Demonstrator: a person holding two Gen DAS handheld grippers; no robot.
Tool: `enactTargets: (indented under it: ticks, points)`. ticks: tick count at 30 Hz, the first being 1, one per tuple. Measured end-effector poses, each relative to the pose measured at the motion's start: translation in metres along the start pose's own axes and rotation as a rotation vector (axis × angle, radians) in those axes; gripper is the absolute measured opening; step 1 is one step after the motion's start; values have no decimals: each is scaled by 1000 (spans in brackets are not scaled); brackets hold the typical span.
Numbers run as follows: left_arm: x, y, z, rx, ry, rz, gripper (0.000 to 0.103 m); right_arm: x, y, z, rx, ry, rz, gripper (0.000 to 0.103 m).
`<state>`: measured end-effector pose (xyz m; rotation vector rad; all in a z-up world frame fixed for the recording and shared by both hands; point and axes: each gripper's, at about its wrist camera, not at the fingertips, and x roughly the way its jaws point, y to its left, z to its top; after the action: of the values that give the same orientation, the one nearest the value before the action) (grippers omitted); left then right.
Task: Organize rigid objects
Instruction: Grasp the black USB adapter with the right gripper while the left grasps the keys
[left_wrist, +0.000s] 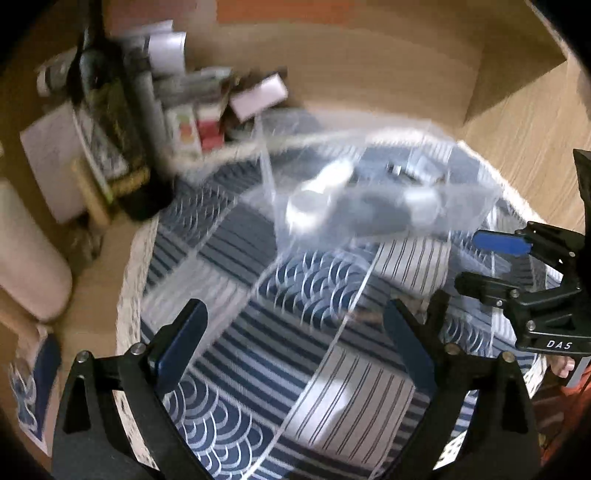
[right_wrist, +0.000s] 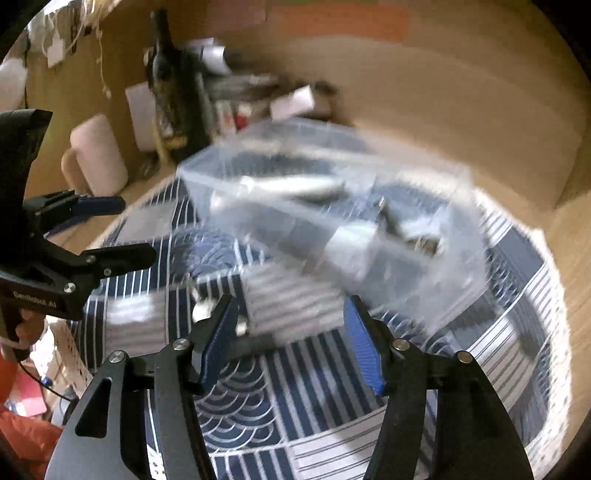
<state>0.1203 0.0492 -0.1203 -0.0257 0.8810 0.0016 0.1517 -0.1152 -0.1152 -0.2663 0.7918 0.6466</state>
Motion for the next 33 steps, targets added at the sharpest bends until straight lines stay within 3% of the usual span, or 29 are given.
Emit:
enactTargets:
  ticks: [9, 10, 11, 21, 24, 27, 29, 30, 31, 33]
  points:
    - [16, -10, -27, 29, 80, -28, 97, 35, 21, -16, -68, 106, 37, 56]
    - [17, -13, -27, 39, 82, -30, 97, 34, 21, -16, -76, 100, 35, 53]
    - [18, -17, -26, 50, 85, -32, 97, 34, 21, -15, -80, 97, 37, 42]
    - [44, -46, -10, 114, 133, -47, 97, 14, -1, -24, -24, 45, 17, 41]
    - [46, -52, -7, 117, 113, -47, 82, 10, -11, -23, 9, 27, 5, 41]
    - [44, -58, -6, 141, 92, -64, 59, 3, -20, -24, 32, 9, -3, 41]
    - [44, -59, -5, 144, 87, -65, 57, 2, -22, -22, 42, 0, -1, 41]
    - [43, -58, -5, 141, 83, -69, 50, -1, -24, -22, 46, -7, -1, 42]
    - [41, -57, -5, 140, 78, -69, 29, -2, -25, -22, 48, -12, -1, 41]
    - [39, -56, -5, 136, 82, -83, 10, -2, -25, -20, 55, -21, 1, 42]
